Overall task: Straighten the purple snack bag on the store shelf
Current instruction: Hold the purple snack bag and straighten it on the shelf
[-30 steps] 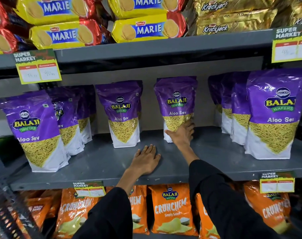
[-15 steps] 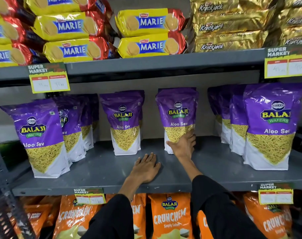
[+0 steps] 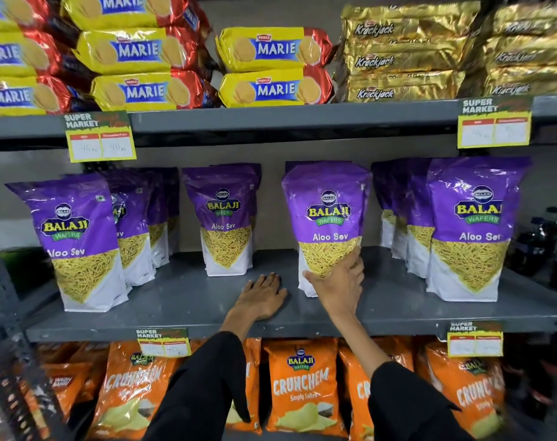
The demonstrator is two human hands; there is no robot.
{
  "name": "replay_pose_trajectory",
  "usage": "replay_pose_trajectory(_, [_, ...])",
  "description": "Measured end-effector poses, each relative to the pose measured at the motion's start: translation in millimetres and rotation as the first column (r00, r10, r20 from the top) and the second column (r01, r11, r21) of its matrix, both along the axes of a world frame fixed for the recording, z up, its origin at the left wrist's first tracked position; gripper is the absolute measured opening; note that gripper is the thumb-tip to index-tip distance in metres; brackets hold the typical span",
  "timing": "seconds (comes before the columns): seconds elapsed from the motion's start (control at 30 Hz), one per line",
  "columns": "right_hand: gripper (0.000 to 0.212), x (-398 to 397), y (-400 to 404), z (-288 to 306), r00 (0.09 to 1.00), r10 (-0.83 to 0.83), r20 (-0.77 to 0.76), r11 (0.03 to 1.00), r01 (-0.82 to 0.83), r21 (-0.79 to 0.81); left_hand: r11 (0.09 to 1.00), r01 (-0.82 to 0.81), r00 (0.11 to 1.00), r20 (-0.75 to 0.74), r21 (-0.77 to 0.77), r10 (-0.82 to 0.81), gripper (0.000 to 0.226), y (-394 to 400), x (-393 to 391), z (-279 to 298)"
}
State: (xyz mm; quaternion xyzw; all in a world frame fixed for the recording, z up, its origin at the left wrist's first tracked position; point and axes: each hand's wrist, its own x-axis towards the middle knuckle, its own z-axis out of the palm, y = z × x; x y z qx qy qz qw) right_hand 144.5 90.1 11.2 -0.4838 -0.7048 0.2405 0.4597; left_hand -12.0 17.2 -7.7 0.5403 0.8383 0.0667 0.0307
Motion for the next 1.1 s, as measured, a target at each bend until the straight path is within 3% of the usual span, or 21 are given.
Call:
replay_pose_trajectory(0.6, [0.130, 43.5, -45.6, -9.7, 1.000, -0.016, -0.021, 0.998, 0.017, 0.053, 1.000, 0.013, 1.000, -0.013, -0.004, -0.014, 0.066, 1.1, -5.3, -4.3])
replay_pose_trajectory(0.8, [0.130, 48.6, -53.5, -11.4, 0.999, -0.029, -0.040, 0.997, 0.032, 0.072, 0.995, 0.034, 0.999, 0.003, 0.092, -0.034, 0.053, -4.7, 0.7, 2.0])
replay_pose_trajectory(0.9, [0.135, 53.5, -55.0, -12.8, 0.997, 0.005, -0.077, 0.998, 0.000, 0.067, 0.996, 0.033, 0.998, 0.051, 0.088, -0.037, 0.050, -7.5, 0.6, 5.6])
replay_pose_trajectory(1.0, [0.125, 58.8, -55.3, -16.2, 0.990, 0.052, -0.132, 0.994, -0.038, 0.106, 0.997, 0.050, 0.996, 0.064, 0.059, -0.054, 0.054, -10.9, 1.6, 6.1])
replay_pose_trajectory(1.1, [0.123, 59.6, -54.6, -21.3, 0.987, 0.102, -0.122, 0.990, -0.089, 0.107, 0.998, 0.056, 0.998, 0.008, 0.019, -0.056, 0.061, -13.8, 2.6, -1.8])
